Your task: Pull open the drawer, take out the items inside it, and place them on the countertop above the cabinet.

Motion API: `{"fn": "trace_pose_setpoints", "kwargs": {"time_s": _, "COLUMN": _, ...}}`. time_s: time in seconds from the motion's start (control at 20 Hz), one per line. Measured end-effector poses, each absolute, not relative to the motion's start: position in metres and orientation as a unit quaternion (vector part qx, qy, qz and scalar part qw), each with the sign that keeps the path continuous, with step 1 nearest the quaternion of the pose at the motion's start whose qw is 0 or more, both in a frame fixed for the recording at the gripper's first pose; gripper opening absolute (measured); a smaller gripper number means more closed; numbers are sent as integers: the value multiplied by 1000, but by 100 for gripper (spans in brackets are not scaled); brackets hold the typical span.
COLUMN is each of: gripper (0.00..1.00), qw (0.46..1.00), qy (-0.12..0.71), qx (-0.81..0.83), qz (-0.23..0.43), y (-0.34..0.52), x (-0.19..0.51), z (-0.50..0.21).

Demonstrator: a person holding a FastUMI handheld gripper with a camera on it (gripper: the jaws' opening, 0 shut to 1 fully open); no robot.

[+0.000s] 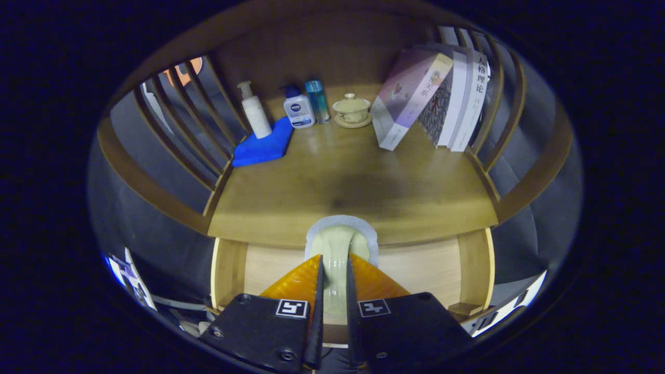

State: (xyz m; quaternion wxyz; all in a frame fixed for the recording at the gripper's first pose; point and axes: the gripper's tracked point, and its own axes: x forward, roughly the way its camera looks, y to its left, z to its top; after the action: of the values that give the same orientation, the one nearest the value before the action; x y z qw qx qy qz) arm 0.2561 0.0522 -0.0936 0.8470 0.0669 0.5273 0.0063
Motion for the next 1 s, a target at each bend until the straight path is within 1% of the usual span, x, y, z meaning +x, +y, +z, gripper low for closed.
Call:
{"fn": "trace_pose_setpoints", "kwargs": {"time_s": 0.25, "gripper": 22, "qw": 849, "qy": 526, "qx": 57, "qz": -9, "y": 48, "x": 305, "z": -90}}
{"fn": "trace_pose_setpoints", "kwargs": {"time_s": 0.45, "gripper": 22, "qw": 842, "qy": 535, "qx": 58, "qz": -25, "y": 39, "x": 340, "z": -105}}
{"fn": "trace_pose_setpoints", "kwargs": {"time_s": 0.65, "gripper": 22, "qw": 840, "qy": 540, "qx": 47, "qz": -36, "y": 28, "x": 359, "z": -120}}
{"fn": "trace_pose_setpoints", "kwargs": {"time_s": 0.75, "gripper": 22, "qw": 833, "qy": 548, "qx": 67, "qz": -30, "y": 29, "x": 360, "z": -131}}
{"fn": "trace_pose_setpoints", "kwargs": {"time_s": 1.0, "gripper": 25, "qw": 847, "qy": 523, "qx": 96, "qz": -22, "y": 26, "x": 369, "z": -135}}
